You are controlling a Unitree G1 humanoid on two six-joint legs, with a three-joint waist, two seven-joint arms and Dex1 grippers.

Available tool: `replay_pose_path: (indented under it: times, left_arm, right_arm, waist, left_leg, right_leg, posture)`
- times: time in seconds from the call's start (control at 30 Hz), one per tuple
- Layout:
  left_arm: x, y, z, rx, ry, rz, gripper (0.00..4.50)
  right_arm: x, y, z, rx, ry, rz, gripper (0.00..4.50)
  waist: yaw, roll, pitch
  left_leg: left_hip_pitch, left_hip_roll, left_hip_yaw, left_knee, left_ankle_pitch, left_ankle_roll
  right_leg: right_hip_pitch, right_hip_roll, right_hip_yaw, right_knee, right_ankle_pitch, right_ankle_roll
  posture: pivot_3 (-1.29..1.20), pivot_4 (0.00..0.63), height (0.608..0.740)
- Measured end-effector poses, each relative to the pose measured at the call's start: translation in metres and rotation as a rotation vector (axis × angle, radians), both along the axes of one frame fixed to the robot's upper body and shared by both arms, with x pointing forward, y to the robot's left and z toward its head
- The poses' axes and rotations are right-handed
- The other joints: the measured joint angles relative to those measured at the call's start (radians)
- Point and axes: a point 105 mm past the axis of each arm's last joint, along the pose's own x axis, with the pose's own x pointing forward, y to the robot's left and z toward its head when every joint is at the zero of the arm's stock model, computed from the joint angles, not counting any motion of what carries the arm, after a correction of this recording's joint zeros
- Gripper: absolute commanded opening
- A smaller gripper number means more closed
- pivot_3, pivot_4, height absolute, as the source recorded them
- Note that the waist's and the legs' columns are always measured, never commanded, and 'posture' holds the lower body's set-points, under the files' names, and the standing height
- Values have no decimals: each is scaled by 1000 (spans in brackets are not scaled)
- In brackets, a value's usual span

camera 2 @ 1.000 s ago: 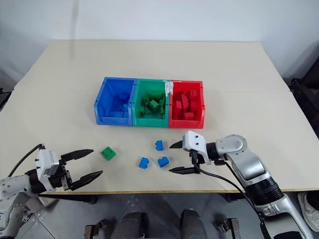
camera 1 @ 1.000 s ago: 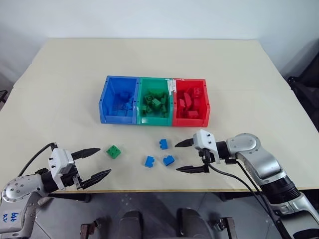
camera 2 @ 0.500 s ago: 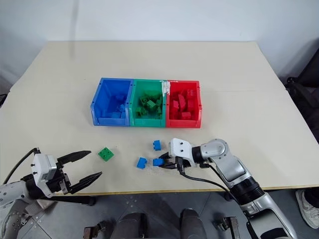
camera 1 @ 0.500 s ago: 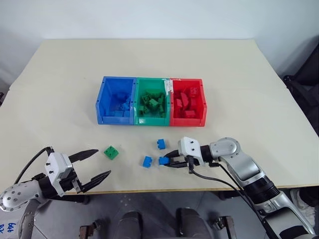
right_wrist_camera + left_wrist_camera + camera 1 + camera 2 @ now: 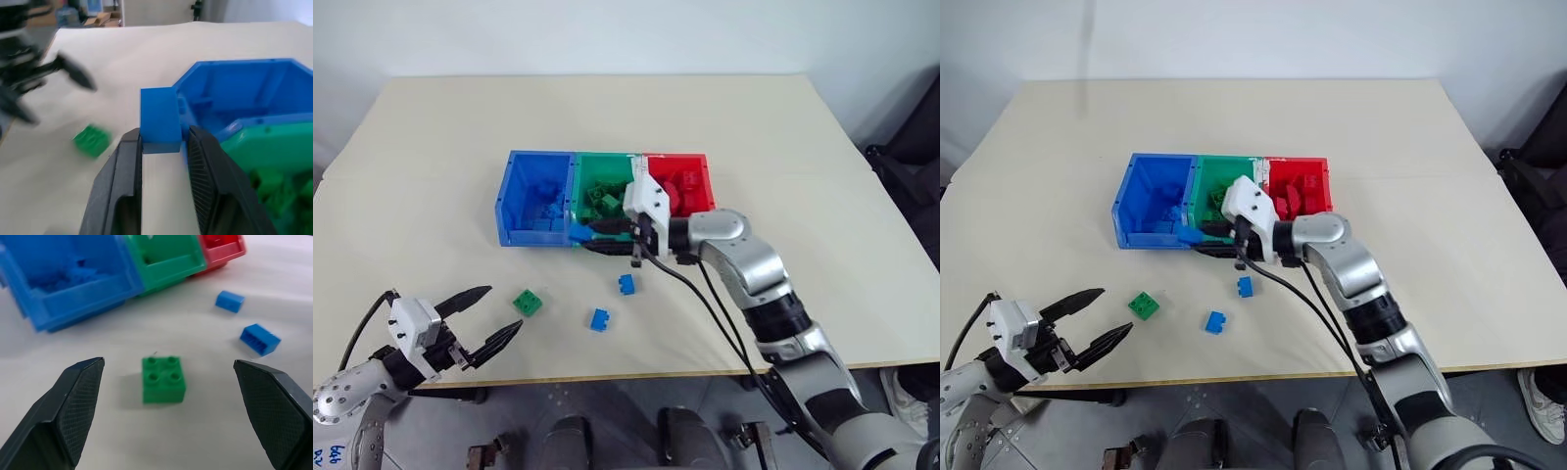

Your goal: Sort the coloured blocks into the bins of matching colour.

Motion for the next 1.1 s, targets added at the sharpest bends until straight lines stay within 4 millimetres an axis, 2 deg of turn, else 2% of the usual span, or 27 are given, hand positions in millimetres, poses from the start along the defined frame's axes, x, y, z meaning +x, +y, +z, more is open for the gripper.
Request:
replay_pose_path:
  times: [0.1,0.2,0.37,0.53,0.6,0.67,0.73,0.9,0.97,1.1]
  left_arm:
    - [5,-3,4,-5,-21,-8,4500]
    - [7,-3,5,-6,-28,-6,4500]
    - [7,-3,5,-7,-26,-3,4500]
    - [7,-3,4,-11,-24,-3,4500]
    - [7,-4,3,-12,-22,-5,4500]
    - [7,-6,3,-12,-21,-12,4500]
    - [9,-10,3,-10,-22,-33,4500]
    - [20,-31,7,18,-31,-149,4500]
    - [29,-47,14,28,-50,-218,4500]
    - [42,-74,21,43,-66,-335,4500]
  right_arm:
    - [15,29,23,2,-105,-53,871]
    - [26,41,24,-3,-157,-98,871]
    - [37,42,1,-24,-103,-145,2648]
    - [33,37,6,3,-110,-91,4431]
    - [29,31,11,25,-136,-59,4470]
    - [24,19,11,46,-154,-29,4470]
    - [18,-1,8,65,-173,2,4470]
    - [-4,-73,-8,83,-198,21,4470]
    - [-16,-107,-20,66,-187,-8,4470]
    - [-48,-161,-53,4,-135,-66,4470]
  waist:
    - [-6,-1,-1]
    - [-9,-2,-1]
    - [-21,-2,-1]
    - [-27,-1,-1]
    - [-25,-2,-1]
    - [-24,-2,-1]
    - [-15,-2,-1]
    - [13,-1,-1]
    - [31,-1,-1]
    - [35,-2,-1]
  left_leg:
    - [-2,1,5,0,0,-2]
    - [-2,3,11,0,-2,-3]
    - [-2,3,15,0,-4,-1]
    - [-2,5,18,0,-5,-1]
    - [-2,5,18,0,-5,-1]
    - [-2,5,19,0,-5,-1]
    - [-2,5,18,0,-5,-1]
    - [-2,4,19,2,-6,1]
    - [-1,4,19,3,-6,1]
    - [-1,5,21,3,-6,1]
  right_leg:
    - [-9,0,-3,9,0,-2]
    - [-9,-2,-16,11,1,-7]
    - [-9,-4,-18,11,1,-8]
    - [-11,-3,-21,10,1,-8]
    - [-11,-3,-21,10,1,-8]
    - [-11,-4,-20,10,1,-8]
    - [-10,-4,-21,10,1,-8]
    - [-9,-5,-23,8,1,-7]
    - [-7,-4,-23,4,2,-7]
    - [-7,-3,-23,3,2,-6]
  posture:
    - [0,150,740]
    - [0,150,740]
    - [0,150,740]
    - [0,150,740]
    - [0,150,740]
    - [0,150,740]
    - [0,150,740]
    - [0,150,740]
    - [0,150,740]
    - [0,150,740]
